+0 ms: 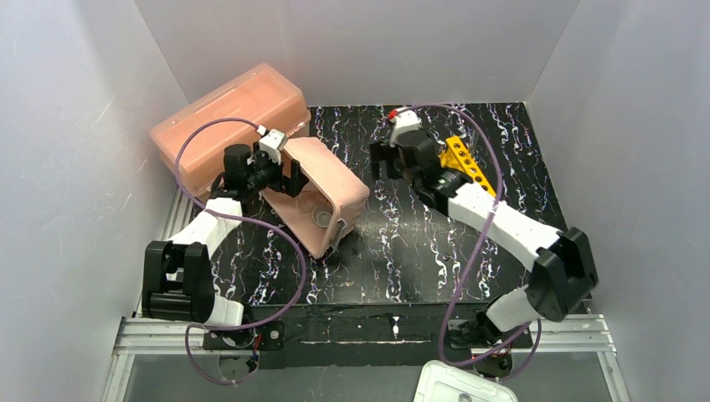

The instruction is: Organize the chemistry lab equipment

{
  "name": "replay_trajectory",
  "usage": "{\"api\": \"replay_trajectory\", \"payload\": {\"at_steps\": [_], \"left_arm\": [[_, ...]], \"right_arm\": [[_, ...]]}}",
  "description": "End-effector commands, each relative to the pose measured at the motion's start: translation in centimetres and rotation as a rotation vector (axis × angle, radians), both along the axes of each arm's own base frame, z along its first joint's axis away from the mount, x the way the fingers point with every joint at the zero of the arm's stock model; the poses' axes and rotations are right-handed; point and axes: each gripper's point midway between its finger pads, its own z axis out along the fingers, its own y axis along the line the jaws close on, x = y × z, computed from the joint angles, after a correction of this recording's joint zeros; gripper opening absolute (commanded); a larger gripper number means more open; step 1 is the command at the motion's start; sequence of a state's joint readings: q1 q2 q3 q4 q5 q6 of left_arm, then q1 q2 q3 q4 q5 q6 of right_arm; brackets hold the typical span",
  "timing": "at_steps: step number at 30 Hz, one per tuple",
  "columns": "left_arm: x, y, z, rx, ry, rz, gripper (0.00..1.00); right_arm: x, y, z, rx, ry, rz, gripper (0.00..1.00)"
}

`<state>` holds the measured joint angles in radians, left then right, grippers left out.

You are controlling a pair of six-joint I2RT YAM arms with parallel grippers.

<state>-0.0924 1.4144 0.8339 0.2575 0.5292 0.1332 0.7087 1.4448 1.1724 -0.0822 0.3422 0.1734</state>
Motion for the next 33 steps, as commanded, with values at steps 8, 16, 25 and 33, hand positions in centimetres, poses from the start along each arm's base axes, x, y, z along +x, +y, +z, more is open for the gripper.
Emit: {"api": "replay_trajectory", "payload": {"at_steps": [8, 16, 25, 33], "left_arm": [[0.4, -0.7, 1.0, 0.005, -0.025, -0.025, 0.99], [1.4, -0.6, 2.1, 0.008, -0.045, -0.015, 0.99], [1.7, -0.5, 2.1, 0.019, -0.049, -0.007, 0.99], [2.2, -0.7, 2.1, 0.046, -0.052, -0.007, 0.99]], "right_arm": [[-2.8, 11.4, 7.8, 0.067, -0.151, 0.393, 0.98], [-6.2, 13.4, 9.5, 0.056, -0.163, 0.615, 0.98], [-7.0, 12.5, 5.4, -0.132, -0.112, 0.649, 0.96], [-7.8, 13.7, 4.2, -0.207, -0.083, 0.682, 0.91]]}}
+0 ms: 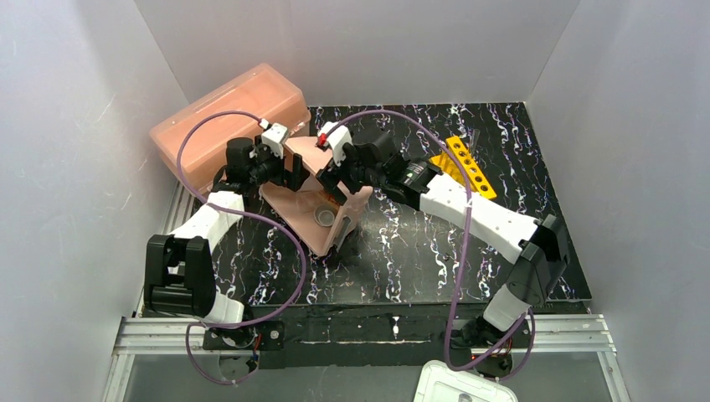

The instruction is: Organize the chemistry lab equipment

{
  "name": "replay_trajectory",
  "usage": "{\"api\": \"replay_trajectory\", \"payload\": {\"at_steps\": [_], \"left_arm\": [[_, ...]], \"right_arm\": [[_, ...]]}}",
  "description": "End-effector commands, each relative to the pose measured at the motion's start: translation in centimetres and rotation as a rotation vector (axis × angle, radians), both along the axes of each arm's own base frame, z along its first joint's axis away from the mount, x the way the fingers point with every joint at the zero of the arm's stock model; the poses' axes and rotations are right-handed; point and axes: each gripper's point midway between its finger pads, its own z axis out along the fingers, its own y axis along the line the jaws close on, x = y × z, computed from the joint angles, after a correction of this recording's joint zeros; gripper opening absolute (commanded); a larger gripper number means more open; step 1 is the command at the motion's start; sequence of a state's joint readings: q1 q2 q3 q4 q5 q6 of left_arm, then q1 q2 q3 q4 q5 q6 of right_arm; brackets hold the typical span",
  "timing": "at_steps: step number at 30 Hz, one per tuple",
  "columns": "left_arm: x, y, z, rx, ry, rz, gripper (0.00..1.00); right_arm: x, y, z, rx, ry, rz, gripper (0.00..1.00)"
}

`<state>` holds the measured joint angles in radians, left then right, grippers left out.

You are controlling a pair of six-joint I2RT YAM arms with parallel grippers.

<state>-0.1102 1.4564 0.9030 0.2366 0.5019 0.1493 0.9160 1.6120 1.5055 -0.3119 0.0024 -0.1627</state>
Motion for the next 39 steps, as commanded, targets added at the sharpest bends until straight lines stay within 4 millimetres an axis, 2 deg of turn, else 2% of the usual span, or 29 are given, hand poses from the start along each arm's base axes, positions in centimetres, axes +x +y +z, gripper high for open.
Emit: {"api": "replay_trajectory", "payload": {"at_steps": [1, 5, 8, 10, 14, 21, 26, 28, 34, 39], "left_arm": [[0.8, -0.4, 1.3, 0.026, -0.037, -0.01, 0.99], [0.9, -0.6, 1.3, 0.034, -0.038, -0.013, 0.99], [1.0, -0.6, 1.5, 0.032, -0.042, -0.009, 0.99], [1.0, -0.6, 1.9, 0.029, -0.046, -0.01, 0.99], [0.7, -0.7, 2.7, 0.017, -0.044, -0.013, 0.99], [0.4, -0.8, 3.3, 0.007, -0.044, -0.015, 0.99], [0.2, -0.7, 2.7, 0.015, -0.042, -0.014, 0.99], [0.1, -0.7, 2.5, 0.017, -0.042, -0.014, 0.99], [-0.1, -0.6, 2.9, 0.014, -0.04, -0.011, 0.99], [-0.3, -0.7, 3.3, 0.001, -0.029, -0.012, 0.99]], "right_arm": [[-0.5, 1.3, 1.5, -0.01, -0.04, 0.036, 0.91], [-0.6, 1.8, 1.4, -0.021, -0.033, 0.036, 0.91], [0.1, 1.8, 0.2, -0.067, -0.02, 0.007, 0.84], [0.7, 1.6, -0.8, -0.105, -0.015, -0.019, 0.75], [1.9, 1.0, -2.5, -0.147, 0.015, -0.072, 0.48], [3.5, -1.1, -2.9, -0.059, 0.096, -0.154, 0.41], [3.7, -2.1, -3.0, -0.049, 0.106, -0.178, 0.3], [3.7, -2.4, -3.3, -0.051, 0.12, -0.189, 0.29], [3.6, -3.6, -5.3, -0.072, 0.166, -0.233, 0.25], [3.7, -6.1, -7.7, -0.071, 0.237, -0.31, 0.23]]}}
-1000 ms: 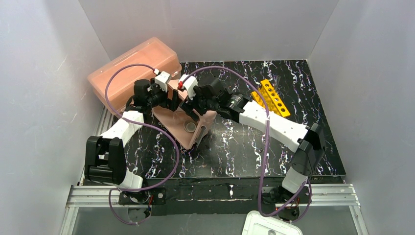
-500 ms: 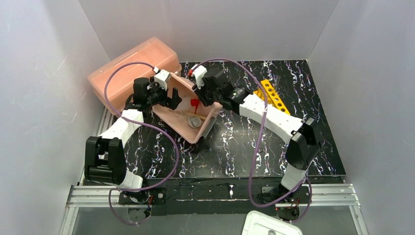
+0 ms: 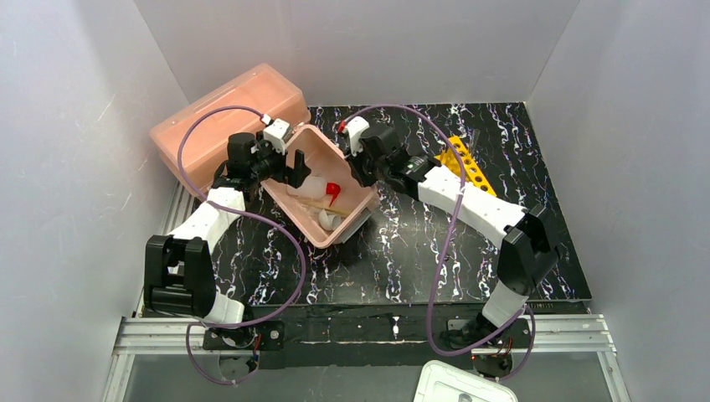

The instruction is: Organize the chemistry lab equipment

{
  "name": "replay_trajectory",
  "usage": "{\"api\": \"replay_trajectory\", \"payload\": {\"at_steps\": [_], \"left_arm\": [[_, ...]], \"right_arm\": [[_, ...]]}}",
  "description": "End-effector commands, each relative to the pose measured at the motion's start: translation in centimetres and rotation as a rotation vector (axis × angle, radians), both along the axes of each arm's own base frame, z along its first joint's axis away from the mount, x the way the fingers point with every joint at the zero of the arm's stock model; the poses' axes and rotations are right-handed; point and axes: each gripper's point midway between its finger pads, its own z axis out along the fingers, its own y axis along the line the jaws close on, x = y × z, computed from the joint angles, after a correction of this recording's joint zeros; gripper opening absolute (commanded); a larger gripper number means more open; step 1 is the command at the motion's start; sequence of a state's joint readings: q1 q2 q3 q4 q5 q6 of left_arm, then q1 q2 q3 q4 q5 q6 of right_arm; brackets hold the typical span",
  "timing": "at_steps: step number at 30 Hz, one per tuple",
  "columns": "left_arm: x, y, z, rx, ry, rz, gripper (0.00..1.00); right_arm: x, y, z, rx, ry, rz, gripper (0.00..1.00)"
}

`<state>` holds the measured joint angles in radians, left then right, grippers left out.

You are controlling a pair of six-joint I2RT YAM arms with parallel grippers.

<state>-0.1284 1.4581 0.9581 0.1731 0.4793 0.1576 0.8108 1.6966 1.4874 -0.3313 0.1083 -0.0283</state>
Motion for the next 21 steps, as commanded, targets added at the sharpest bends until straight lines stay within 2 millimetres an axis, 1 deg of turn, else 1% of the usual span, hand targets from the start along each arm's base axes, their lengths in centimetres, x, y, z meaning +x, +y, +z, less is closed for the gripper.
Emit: {"api": "replay_trajectory", "payload": {"at_steps": [1, 3, 5, 8, 14, 17, 19, 20, 21], "left_arm": [[-0.6, -0.2, 2.2, -0.017, -0.03, -0.011, 0.99], [-0.6, -0.1, 2.1, -0.019, -0.023, -0.007, 0.99], [-0.7, 0.0, 1.8, -0.023, -0.016, 0.0, 0.99], [-0.8, 0.6, 1.4, -0.031, -0.011, 0.027, 0.99], [-0.8, 2.9, 0.5, -0.066, 0.008, 0.112, 0.99], [-0.6, 3.9, 1.0, -0.114, 0.014, 0.159, 0.99], [-0.5, 4.2, 2.0, -0.185, 0.023, 0.18, 0.99], [-0.3, 4.9, 2.7, -0.223, 0.026, 0.203, 0.99], [-0.3, 5.1, 3.4, -0.266, 0.034, 0.212, 0.99]], "right_arm": [[-1.3, -2.8, -3.0, -0.001, 0.122, -0.068, 0.22], [-1.3, -3.9, -4.2, 0.008, 0.149, -0.105, 0.22], [-1.1, -4.9, -4.8, 0.022, 0.159, -0.14, 0.22], [-0.7, -5.8, -5.3, 0.035, 0.159, -0.184, 0.28], [-0.1, -6.9, -5.6, 0.041, 0.149, -0.249, 0.36], [0.1, -7.9, -5.6, 0.039, 0.143, -0.297, 0.36], [0.4, -8.9, -5.5, 0.043, 0.143, -0.338, 0.36], [0.4, -9.2, -5.6, 0.042, 0.143, -0.351, 0.35], [0.4, -9.4, -5.6, 0.043, 0.144, -0.363, 0.35]]}}
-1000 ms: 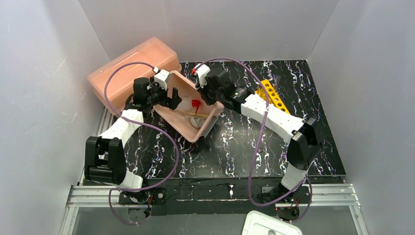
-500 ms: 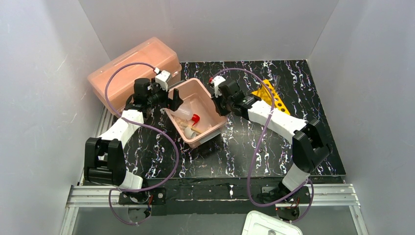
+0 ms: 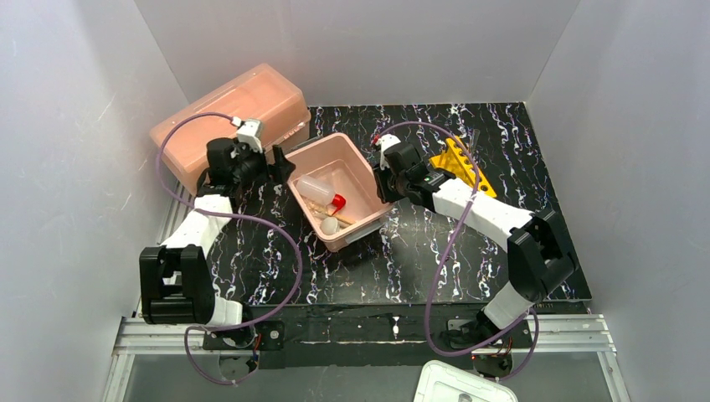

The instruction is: Organize the chemistry lab equipment

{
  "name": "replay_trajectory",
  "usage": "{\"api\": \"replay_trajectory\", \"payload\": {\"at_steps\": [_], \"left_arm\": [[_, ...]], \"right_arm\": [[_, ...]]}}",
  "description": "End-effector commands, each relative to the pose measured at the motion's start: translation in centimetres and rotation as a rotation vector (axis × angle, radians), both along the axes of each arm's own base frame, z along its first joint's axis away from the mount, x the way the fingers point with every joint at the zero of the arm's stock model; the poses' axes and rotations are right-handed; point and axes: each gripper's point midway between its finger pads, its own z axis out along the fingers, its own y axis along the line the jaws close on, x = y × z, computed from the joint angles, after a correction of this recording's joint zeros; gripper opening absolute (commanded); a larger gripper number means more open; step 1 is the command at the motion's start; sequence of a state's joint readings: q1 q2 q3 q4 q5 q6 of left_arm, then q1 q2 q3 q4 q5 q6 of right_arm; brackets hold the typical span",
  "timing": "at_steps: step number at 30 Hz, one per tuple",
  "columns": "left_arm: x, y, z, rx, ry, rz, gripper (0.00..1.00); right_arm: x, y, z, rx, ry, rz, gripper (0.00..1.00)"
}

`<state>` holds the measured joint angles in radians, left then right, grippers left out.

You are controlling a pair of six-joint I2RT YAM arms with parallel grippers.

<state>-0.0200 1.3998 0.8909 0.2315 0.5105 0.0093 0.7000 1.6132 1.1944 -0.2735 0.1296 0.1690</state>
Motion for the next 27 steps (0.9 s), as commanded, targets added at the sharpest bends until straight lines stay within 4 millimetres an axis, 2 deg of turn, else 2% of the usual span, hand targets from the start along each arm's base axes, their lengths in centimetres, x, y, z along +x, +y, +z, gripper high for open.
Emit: {"api": "replay_trajectory", "payload": {"at_steps": [1, 5, 7, 9, 10, 13, 14, 18, 21, 24, 27], "left_arm": [[0.0, 1.6, 3.4, -0.17, 0.003, 0.081, 0.99], [-0.7, 1.1, 6.0, -0.22, -0.051, 0.046, 0.99], [-1.3, 1.1, 5.8, -0.196, -0.058, 0.035, 0.99], [-2.0, 1.4, 3.7, -0.15, -0.044, 0.034, 0.99], [-2.3, 1.6, 2.6, -0.125, -0.036, 0.037, 0.99], [-3.0, 2.3, -0.4, -0.063, -0.024, 0.057, 0.99], [-3.2, 2.6, -1.2, -0.045, -0.028, 0.067, 0.99], [-3.0, 3.5, -3.0, -0.028, -0.058, 0.124, 0.99], [-2.7, 3.9, -3.7, -0.035, -0.094, 0.152, 0.99], [-2.5, 4.5, -5.2, -0.018, -0.1, 0.186, 0.99], [-2.6, 5.5, -5.9, -0.008, -0.083, 0.229, 0.99]], "right_arm": [[1.1, -2.6, 2.0, 0.018, -0.057, -0.128, 0.34], [1.1, -4.0, 1.8, 0.006, -0.056, -0.204, 0.34], [1.1, -4.9, 1.8, -0.001, -0.06, -0.257, 0.34], [1.1, -5.7, 1.9, 0.013, -0.064, -0.318, 0.38], [1.0, -5.9, 1.9, 0.023, -0.066, -0.339, 0.44], [1.0, -6.0, 2.7, 0.071, -0.089, -0.362, 0.95], [1.1, -5.9, 3.3, 0.089, -0.108, -0.36, 0.98], [2.0, -6.7, 7.4, 0.139, -0.236, -0.381, 0.98], [2.7, -8.8, 10.3, 0.184, -0.32, -0.434, 0.98], [3.3, -12.9, 12.2, 0.221, -0.389, -0.529, 0.98], [3.5, -18.5, 13.2, 0.221, -0.504, -0.665, 0.98]]}}
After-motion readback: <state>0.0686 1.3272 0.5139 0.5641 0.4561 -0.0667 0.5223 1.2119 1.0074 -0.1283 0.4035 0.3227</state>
